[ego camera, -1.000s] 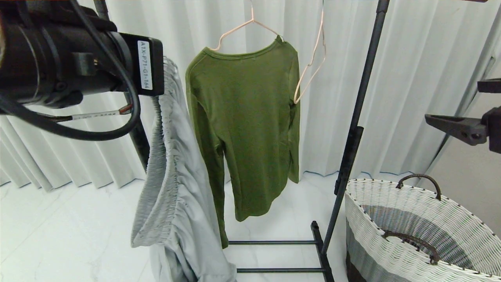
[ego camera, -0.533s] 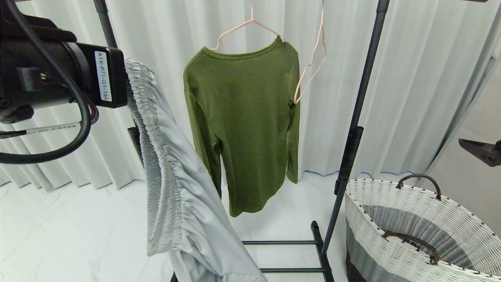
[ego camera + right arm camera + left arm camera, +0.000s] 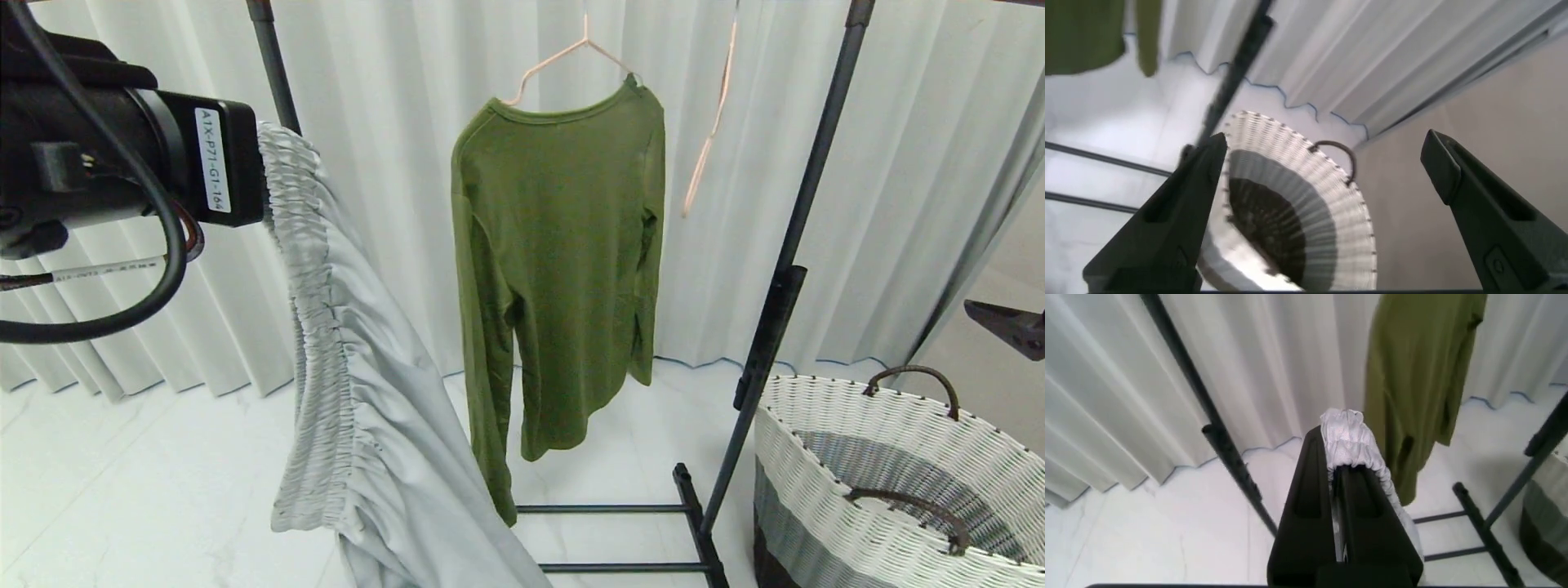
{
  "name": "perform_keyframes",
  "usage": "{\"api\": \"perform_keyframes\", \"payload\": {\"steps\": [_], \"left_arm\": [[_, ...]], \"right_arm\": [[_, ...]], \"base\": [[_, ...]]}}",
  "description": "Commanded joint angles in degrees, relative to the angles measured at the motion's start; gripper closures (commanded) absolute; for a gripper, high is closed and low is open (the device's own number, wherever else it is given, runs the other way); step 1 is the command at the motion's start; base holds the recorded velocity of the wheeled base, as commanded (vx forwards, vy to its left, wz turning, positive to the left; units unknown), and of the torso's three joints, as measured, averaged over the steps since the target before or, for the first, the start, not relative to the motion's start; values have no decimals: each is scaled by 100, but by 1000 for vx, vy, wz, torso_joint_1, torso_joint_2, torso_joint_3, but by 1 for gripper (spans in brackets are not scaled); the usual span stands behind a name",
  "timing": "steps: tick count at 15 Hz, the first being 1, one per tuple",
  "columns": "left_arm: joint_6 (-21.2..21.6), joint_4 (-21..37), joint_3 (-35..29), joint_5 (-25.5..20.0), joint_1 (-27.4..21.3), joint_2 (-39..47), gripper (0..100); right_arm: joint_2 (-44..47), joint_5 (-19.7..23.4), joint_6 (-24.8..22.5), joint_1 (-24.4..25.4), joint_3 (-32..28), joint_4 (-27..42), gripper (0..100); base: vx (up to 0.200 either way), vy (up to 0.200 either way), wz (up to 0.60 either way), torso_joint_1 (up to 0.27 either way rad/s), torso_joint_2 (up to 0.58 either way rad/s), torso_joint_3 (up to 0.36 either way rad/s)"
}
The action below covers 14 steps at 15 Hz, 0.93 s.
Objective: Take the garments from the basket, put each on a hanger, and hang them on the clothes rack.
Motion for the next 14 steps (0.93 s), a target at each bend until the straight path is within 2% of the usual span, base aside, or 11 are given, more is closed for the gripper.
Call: {"api": "perform_keyframes", "payload": {"steps": [1,3,12,14], "left_arm": [[-1,-1,0,3,-2,24,100],[-1,-1,0,-6,-2,24,100],[8,-133,123,-6,-2,-20,100],[140,-160,176,3,-2,-55,100]], "right_arm": [[9,1,-2,1,0,-7,0],[9,1,-2,1,0,-7,0],[-44,19,-2,1,-8,-7,0],[-44,19,-2,1,-8,-7,0]], "base": [[0,200,0,2,2,-2],[0,200,0,2,2,0],[0,0,0,0,0,0],[0,0,0,0,0,0]]}}
